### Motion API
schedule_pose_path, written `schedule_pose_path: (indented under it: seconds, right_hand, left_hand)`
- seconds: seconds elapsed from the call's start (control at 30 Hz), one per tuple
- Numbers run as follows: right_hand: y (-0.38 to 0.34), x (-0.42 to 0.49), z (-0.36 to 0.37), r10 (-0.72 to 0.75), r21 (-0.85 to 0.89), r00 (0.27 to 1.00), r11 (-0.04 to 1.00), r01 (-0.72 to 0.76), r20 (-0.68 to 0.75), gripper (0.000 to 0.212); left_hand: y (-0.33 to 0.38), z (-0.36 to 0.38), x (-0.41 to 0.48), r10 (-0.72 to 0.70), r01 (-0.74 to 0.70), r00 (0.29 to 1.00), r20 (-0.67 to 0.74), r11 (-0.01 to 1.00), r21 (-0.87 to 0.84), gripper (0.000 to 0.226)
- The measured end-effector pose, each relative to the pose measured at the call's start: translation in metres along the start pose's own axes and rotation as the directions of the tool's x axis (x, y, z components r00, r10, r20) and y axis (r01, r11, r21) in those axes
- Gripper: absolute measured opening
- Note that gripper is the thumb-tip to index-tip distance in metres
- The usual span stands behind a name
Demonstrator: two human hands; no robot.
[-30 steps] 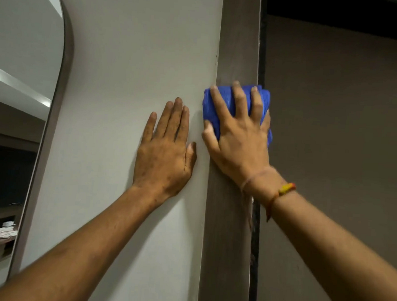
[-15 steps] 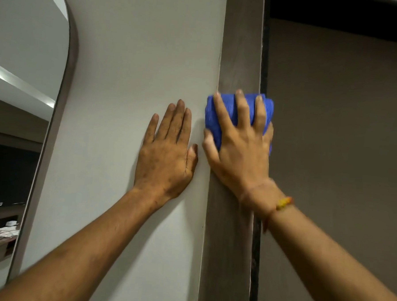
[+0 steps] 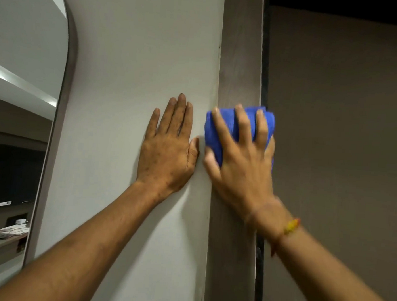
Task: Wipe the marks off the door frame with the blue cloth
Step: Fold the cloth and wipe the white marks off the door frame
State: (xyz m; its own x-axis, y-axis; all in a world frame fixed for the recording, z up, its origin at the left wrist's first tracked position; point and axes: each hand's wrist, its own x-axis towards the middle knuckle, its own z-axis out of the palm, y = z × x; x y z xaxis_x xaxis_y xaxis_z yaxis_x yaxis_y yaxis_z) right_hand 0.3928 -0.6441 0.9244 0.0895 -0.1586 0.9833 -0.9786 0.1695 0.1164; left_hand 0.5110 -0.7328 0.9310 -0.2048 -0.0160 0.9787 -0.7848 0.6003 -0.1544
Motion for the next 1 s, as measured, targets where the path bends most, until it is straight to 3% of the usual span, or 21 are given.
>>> schedule_pose_path:
  seconds: [0.17, 0.3, 0.4, 0.67, 0.8, 0.9, 1.0]
  right_hand:
    - [-0.004, 0.063, -0.002, 0.1, 0.013, 0.995, 0.995, -0.1, -0.016, 0.068]
    - [-0.008, -0.012, 0.006, 0.046, 0.001, 0.997, 0.999, -0.046, -0.064, 0.069]
    - [-0.01, -0.059, 0.008, 0.016, -0.001, 1.0, 1.0, -0.016, 0.004, 0.068]
    - [-0.002, 0.057, -0.007, 0.047, -0.018, 0.999, 0.999, -0.047, 0.008, 0.067]
    - [-0.008, 0.001, 0.003, 0.037, -0.023, 0.999, 0.999, -0.038, -0.037, 0.067]
    - [-0.012, -0.055, 0.006, 0.007, -0.027, 0.999, 1.0, -0.006, 0.048, 0.067]
    - [-0.003, -0.037, 0.001, -0.039, -0.045, 0.996, 0.998, 0.043, 0.081, 0.066]
  left_hand:
    - [-0.003, 0.002, -0.001, -0.006, 0.006, 1.0, -0.006, 1.0, 0.002, 0.064]
    - [-0.003, 0.002, -0.002, 0.004, -0.004, 1.0, 0.0, 1.0, 0.004, 0.064]
    - [-0.004, 0.002, -0.003, 0.001, -0.001, 1.0, -0.007, 1.0, 0.006, 0.065]
    - [-0.003, 0.001, -0.004, -0.01, 0.01, 1.0, 0.003, 1.0, 0.004, 0.063]
    - [-0.006, 0.001, -0.013, -0.006, 0.006, 1.0, 0.011, 1.0, 0.0, 0.064]
    - [-0.01, 0.001, -0.017, 0.005, -0.005, 1.0, 0.02, 1.0, 0.011, 0.065]
    - [-0.011, 0.001, -0.018, 0.018, -0.018, 1.0, 0.017, 1.0, 0.009, 0.065]
